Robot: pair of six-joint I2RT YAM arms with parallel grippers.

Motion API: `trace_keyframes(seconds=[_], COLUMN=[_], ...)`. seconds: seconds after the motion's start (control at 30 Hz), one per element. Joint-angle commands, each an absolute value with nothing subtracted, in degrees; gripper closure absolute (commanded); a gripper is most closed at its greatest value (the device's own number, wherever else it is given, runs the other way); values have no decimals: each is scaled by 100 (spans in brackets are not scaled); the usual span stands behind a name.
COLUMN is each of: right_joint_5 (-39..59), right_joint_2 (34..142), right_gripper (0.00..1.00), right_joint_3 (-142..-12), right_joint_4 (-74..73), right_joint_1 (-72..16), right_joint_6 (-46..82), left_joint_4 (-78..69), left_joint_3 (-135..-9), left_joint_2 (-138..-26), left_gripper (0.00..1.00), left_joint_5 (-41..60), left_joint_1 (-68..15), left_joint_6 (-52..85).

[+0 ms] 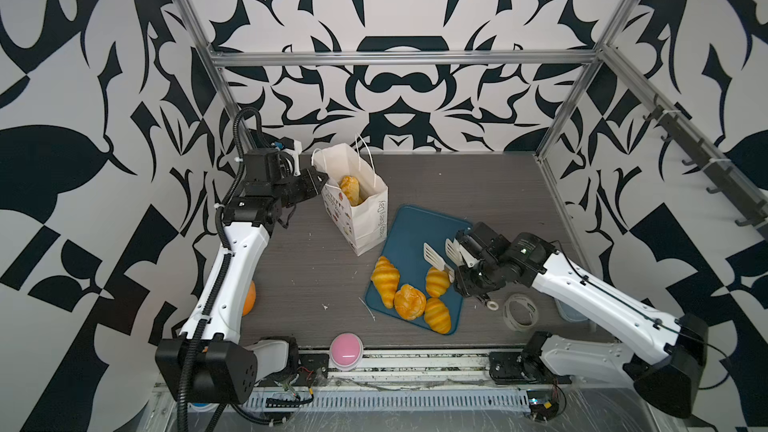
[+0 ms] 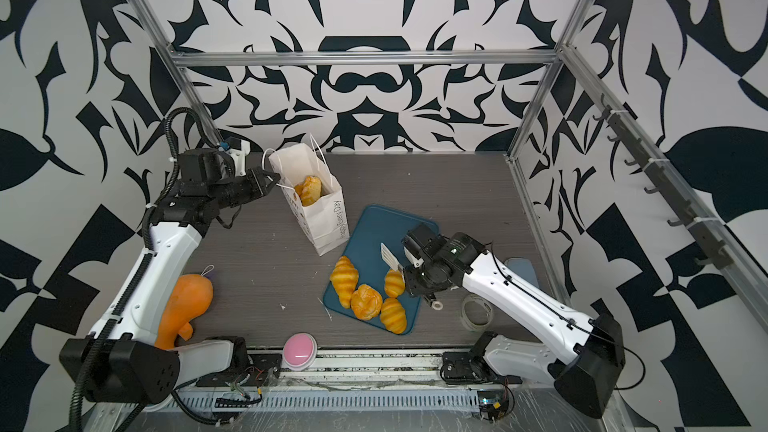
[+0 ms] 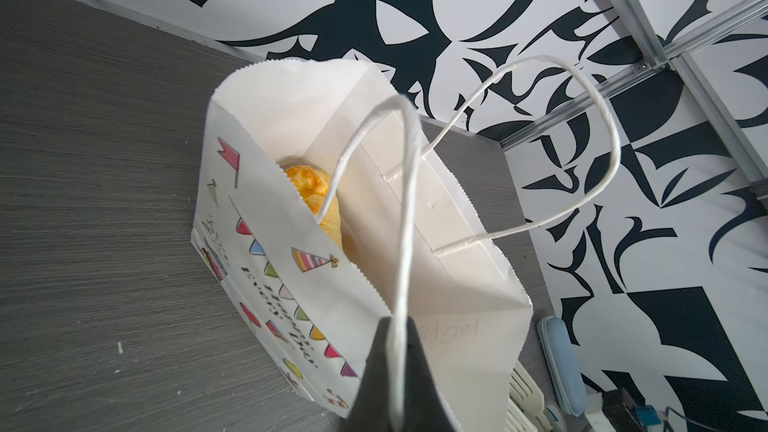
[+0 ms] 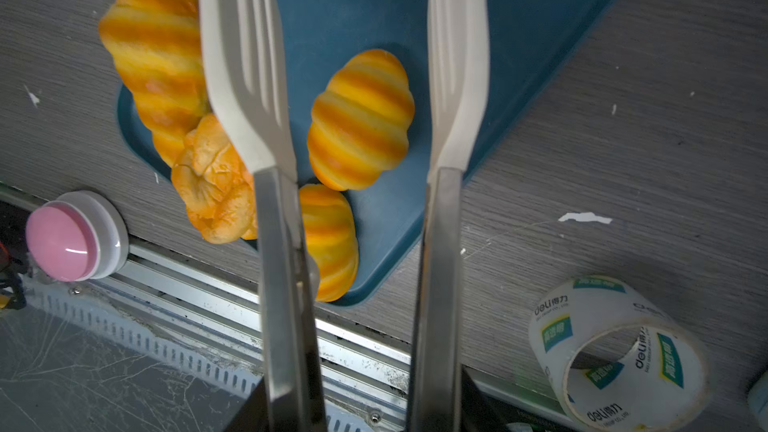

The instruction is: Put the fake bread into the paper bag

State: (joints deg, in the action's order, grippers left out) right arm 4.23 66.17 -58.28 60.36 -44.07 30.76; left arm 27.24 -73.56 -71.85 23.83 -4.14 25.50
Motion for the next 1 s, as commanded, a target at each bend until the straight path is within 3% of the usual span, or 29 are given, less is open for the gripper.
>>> trace_keyframes(seconds=[0.0, 0.97], right_joint_5=[421, 1155], right_joint_2=[6486, 6432], right_gripper=[51, 48], right_joint_3=[-5745, -5320], right_joint_4=[6109, 6074], right_joint_1=[-4403, -4477], right_joint_6=[3205, 3322], left_joint_4=[2707, 2707], left_joint_3=[-7260, -7268], left_joint_2=[-7189, -7189], left_gripper=[100, 100], left_joint_5=[2470, 2470], left_joint_1=[-404, -404], left_joint_6=[2558, 2558])
